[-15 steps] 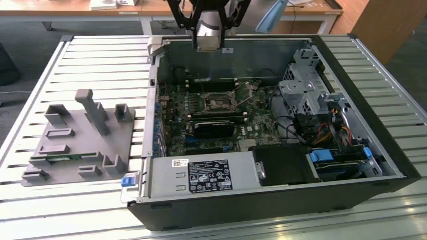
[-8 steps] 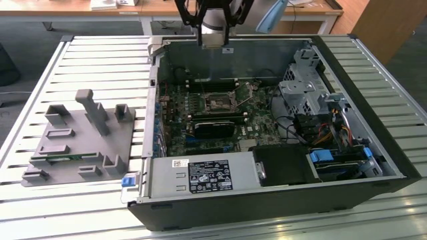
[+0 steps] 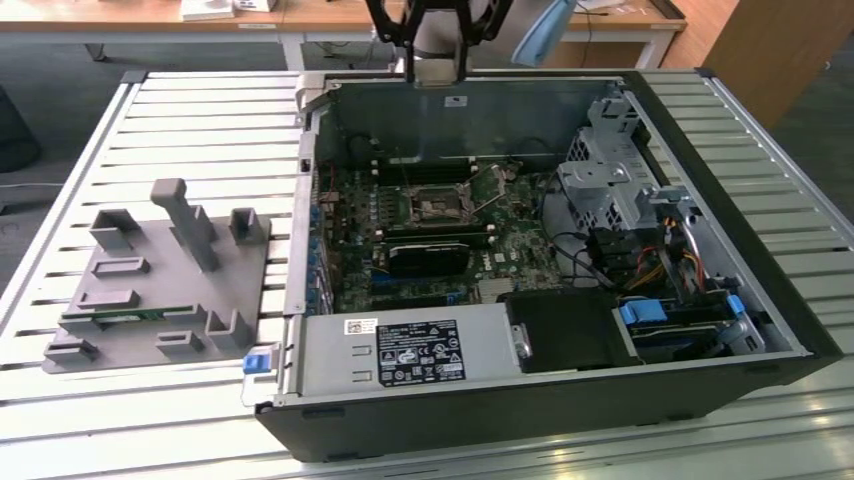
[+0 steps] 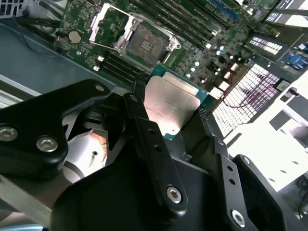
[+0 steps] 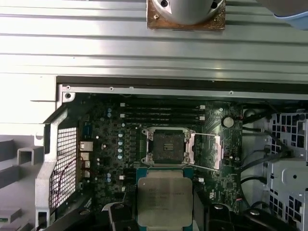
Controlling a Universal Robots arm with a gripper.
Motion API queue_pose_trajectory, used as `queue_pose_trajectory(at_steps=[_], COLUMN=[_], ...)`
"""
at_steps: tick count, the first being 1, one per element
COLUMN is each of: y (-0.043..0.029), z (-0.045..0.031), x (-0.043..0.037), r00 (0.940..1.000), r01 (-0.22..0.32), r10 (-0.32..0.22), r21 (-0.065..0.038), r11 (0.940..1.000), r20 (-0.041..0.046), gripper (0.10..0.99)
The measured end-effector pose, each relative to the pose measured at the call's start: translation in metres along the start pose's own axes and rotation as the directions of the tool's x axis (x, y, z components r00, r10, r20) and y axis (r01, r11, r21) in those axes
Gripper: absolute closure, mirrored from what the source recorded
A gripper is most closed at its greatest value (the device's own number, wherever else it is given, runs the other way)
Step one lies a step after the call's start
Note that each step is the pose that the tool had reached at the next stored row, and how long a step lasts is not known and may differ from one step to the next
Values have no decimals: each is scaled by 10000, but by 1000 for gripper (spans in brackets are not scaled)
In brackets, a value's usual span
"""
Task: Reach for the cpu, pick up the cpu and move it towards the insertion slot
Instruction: 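Pick up the cpu and move it towards the insertion slot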
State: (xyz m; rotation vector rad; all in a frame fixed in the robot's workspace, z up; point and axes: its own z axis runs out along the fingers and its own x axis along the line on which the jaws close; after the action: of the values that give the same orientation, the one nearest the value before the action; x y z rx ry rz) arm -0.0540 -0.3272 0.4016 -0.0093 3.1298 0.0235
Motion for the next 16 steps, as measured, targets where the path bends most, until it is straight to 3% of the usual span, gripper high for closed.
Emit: queue_pose_trajectory(at_steps=[9, 16], y=[129, 165], z=[8, 13], x=[-136, -227], r00=[10000, 10000], r01=[1, 1], r10=[-1, -1], r21=[-3, -4], r11=[10000, 10000], r20=[0, 0], gripper=[541, 541])
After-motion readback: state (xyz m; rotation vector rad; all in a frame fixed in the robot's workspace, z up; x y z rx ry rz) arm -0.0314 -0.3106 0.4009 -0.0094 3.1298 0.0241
